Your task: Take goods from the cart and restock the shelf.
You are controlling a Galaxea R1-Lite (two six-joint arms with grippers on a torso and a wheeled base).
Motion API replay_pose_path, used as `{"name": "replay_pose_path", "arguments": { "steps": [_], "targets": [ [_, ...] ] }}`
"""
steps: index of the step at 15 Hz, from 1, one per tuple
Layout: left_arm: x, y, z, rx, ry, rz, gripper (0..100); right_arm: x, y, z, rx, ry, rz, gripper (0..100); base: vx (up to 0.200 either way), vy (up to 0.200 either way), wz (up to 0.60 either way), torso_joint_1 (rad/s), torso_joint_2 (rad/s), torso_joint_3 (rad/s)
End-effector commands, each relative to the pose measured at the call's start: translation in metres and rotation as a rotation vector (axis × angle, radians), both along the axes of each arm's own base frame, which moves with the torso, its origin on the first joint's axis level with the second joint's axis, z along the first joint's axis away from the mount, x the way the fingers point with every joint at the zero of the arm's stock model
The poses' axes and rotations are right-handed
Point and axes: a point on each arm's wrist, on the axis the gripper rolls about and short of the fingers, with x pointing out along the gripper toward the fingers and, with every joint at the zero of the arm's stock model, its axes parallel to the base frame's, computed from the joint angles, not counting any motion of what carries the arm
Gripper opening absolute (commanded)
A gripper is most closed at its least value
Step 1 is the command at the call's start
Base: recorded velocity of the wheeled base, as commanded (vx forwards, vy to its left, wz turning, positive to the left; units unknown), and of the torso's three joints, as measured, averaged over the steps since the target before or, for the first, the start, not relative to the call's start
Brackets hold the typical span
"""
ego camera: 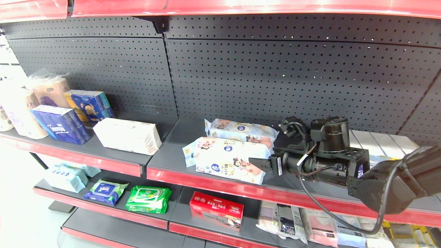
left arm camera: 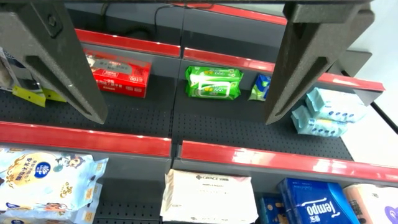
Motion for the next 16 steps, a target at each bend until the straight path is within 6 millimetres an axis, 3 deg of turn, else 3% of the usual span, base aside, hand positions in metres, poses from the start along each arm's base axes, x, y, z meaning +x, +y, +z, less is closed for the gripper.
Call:
{"name": "replay_pose_path", "arguments": {
  "steps": [1, 5, 16],
  "targets": [
    [0.0, 0.0, 0.0, 0.0, 0.001, 0.0, 100, -0.002, 0.001, -0.002, -0.003, 0.005, 0.007, 100, 0.0, 0.0, 0.0, 0.0, 0.0, 0.0],
    [0.0, 0.0, 0.0, 0.0, 0.001, 0.0, 100, -0.005, 0.002, -0.008, 0.017, 0.018, 0.004, 100, 0.0, 0.0, 0.0, 0.0, 0.0, 0.0],
    [0.0, 0.0, 0.0, 0.0, 0.001, -0.001, 100, 0.008, 0.006, -0.02, 0.041, 0.02, -0.02, 100, 0.0, 0.0, 0.0, 0.0, 0.0, 0.0]
  ]
}}
